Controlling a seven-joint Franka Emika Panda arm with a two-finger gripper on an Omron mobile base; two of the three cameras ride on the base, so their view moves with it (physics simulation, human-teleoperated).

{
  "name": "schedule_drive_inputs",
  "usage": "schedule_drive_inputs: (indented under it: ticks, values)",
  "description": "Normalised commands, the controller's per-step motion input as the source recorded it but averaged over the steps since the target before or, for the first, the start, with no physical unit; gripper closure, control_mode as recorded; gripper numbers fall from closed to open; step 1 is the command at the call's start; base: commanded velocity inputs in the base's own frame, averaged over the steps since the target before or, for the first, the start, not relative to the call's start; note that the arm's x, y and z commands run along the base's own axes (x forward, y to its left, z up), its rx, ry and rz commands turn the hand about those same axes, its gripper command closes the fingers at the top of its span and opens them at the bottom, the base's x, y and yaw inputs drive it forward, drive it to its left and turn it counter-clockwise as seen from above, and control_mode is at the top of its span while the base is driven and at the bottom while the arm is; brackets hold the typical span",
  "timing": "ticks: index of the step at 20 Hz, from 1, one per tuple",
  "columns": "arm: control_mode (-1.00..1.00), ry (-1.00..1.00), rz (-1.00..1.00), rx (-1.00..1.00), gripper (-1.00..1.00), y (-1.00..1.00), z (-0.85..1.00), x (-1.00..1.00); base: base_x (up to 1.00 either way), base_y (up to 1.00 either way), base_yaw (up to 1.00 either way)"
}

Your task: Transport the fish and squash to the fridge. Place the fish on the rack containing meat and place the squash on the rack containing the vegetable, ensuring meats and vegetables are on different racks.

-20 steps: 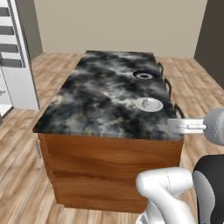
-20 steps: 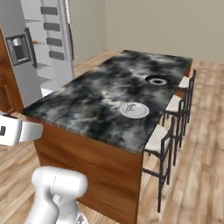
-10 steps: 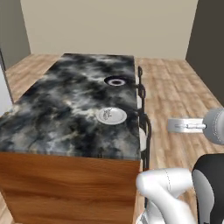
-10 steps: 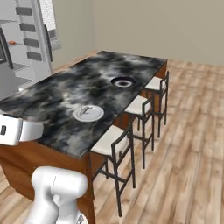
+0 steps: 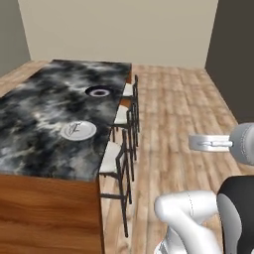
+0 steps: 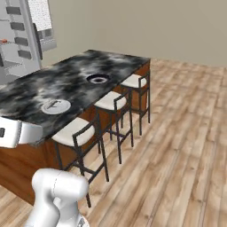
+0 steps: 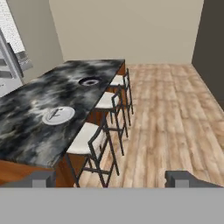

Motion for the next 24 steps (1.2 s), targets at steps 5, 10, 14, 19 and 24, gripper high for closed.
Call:
schedule_drive_inputs:
  ticks: [5, 10, 14, 19, 24]
  values:
    - [1.0, 0.0, 0.0, 0.0, -1.0, 0.0, 0.0, 0.0, 0.11, -0.9, 0.4]
    - [1.0, 0.0, 0.0, 0.0, -1.0, 0.0, 0.0, 0.0, 0.16, -0.62, 0.55]
    - [1.0, 0.0, 0.0, 0.0, -1.0, 0.0, 0.0, 0.0, 0.8, -0.52, 0.5]
    - [1.0, 0.0, 0.0, 0.0, -1.0, 0.0, 0.0, 0.0, 0.97, -0.71, 0.42]
    - [1.0, 0.0, 0.0, 0.0, -1.0, 0.0, 0.0, 0.0, 0.62, -0.73, 0.39]
